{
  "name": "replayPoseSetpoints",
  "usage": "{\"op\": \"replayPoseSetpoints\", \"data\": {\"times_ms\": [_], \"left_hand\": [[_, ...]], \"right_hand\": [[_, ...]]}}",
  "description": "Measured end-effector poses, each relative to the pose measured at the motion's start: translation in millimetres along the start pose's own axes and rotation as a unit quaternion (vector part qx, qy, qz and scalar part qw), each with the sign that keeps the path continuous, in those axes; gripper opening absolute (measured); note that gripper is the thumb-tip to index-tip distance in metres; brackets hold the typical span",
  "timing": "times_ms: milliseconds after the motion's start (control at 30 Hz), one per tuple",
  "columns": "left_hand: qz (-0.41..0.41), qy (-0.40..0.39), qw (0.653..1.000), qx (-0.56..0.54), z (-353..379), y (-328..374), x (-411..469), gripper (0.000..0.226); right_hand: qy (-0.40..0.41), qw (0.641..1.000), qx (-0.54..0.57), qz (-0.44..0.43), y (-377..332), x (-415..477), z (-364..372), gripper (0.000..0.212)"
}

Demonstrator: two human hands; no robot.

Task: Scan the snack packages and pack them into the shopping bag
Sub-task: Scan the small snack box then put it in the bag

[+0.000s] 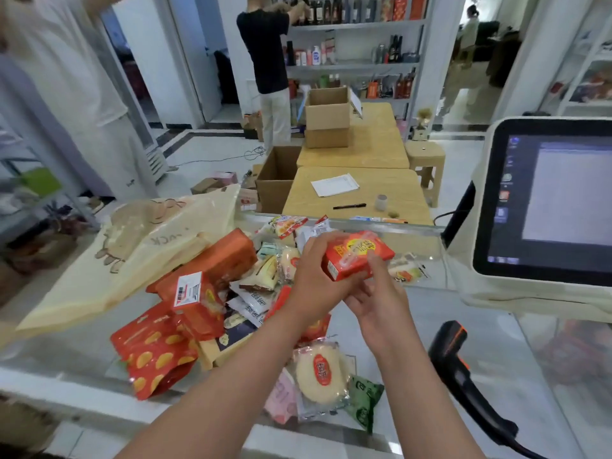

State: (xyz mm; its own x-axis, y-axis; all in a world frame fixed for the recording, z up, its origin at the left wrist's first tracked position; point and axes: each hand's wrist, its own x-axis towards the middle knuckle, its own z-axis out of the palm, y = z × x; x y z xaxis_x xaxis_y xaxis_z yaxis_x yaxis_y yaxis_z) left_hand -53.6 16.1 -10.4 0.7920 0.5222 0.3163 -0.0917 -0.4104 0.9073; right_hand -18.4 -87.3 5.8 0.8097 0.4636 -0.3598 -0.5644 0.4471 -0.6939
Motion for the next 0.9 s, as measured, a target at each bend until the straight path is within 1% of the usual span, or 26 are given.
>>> {"op": "replayPoseSetpoints", "data": {"times_ms": [67, 167, 200, 267, 300, 333, 400, 433, 467, 533, 567, 633, 700, 733, 767, 867, 900], "left_hand": [[0.014, 0.0, 1.0, 0.027, -30.6, 7.4, -2.5, 0.063], [0.012, -0.022, 1.0, -0.01, -88.0, 15.1, -6.4, 0.069], [0.01, -0.025, 0.999, -0.028, -109.5, 17.2, -7.0, 0.067], [0.018, 0.009, 0.999, -0.025, -153.4, 14.1, -6.4, 0.051], [0.028, 0.043, 0.999, 0.004, -176.7, 8.0, -4.8, 0.042], [0.037, 0.081, 0.994, 0.059, -200.1, -0.8, -2.7, 0.035], [0.021, 0.13, 0.98, 0.151, -249.2, -25.0, 0.5, 0.028], [-0.005, 0.121, 0.977, 0.176, -275.8, -39.7, 0.6, 0.027], [-0.034, 0.092, 0.973, 0.208, -295.0, -52.8, -0.4, 0.03], [-0.058, 0.012, 0.957, 0.284, -330.3, -77.5, -6.1, 0.044], [-0.052, -0.016, 0.946, 0.319, -347.6, -90.2, -10.4, 0.051], [-0.01, -0.047, 0.922, 0.385, -372.9, -115.0, -17.2, 0.064], [0.025, -0.096, 0.89, 0.445, -389.3, -139.3, -20.4, 0.07], [0.029, -0.123, 0.877, 0.463, -395.5, -149.9, -21.5, 0.069], [0.028, -0.143, 0.872, 0.467, -399.9, -158.3, -22.9, 0.064], [0.012, -0.137, 0.889, 0.436, -411.2, -169.4, -24.4, 0.033], [0.004, -0.125, 0.899, 0.419, -415.3, -172.1, -22.5, 0.029]], "right_hand": [[-0.011, 1.0, -0.011, 0.0, 8.4, -3.3, 28.9, 0.025], [-0.025, 0.999, -0.031, -0.002, 26.2, -9.8, 67.7, 0.017], [-0.028, 0.999, -0.035, -0.001, 32.9, -11.6, 79.8, 0.015], [-0.035, 0.998, -0.046, -0.01, 44.8, -15.4, 103.8, 0.015], [-0.043, 0.998, -0.049, -0.016, 50.3, -18.2, 116.6, 0.016], [-0.052, 0.997, -0.052, -0.021, 56.3, -20.2, 128.6, 0.017], [-0.069, 0.995, -0.059, -0.034, 69.8, -24.4, 153.0, 0.023], [-0.074, 0.994, -0.066, -0.04, 79.6, -26.4, 167.4, 0.027], [-0.075, 0.994, -0.068, -0.044, 86.0, -27.9, 177.2, 0.029], [-0.069, 0.994, -0.074, -0.05, 104.4, -30.7, 199.7, 0.032], [-0.062, 0.994, -0.078, -0.053, 116.3, -31.7, 213.6, 0.033], [-0.044, 0.994, -0.084, -0.06, 138.8, -33.5, 240.5, 0.036], [-0.036, 0.993, -0.086, -0.066, 159.2, -34.5, 263.7, 0.037], [-0.031, 0.993, -0.091, -0.069, 168.7, -35.2, 274.1, 0.037], [-0.025, 0.992, -0.099, -0.072, 177.1, -36.2, 283.4, 0.038], [-0.023, 0.989, -0.125, -0.079, 196.7, -40.9, 304.6, 0.039], [-0.02, 0.987, -0.139, -0.078, 201.8, -42.7, 309.6, 0.038]]}}
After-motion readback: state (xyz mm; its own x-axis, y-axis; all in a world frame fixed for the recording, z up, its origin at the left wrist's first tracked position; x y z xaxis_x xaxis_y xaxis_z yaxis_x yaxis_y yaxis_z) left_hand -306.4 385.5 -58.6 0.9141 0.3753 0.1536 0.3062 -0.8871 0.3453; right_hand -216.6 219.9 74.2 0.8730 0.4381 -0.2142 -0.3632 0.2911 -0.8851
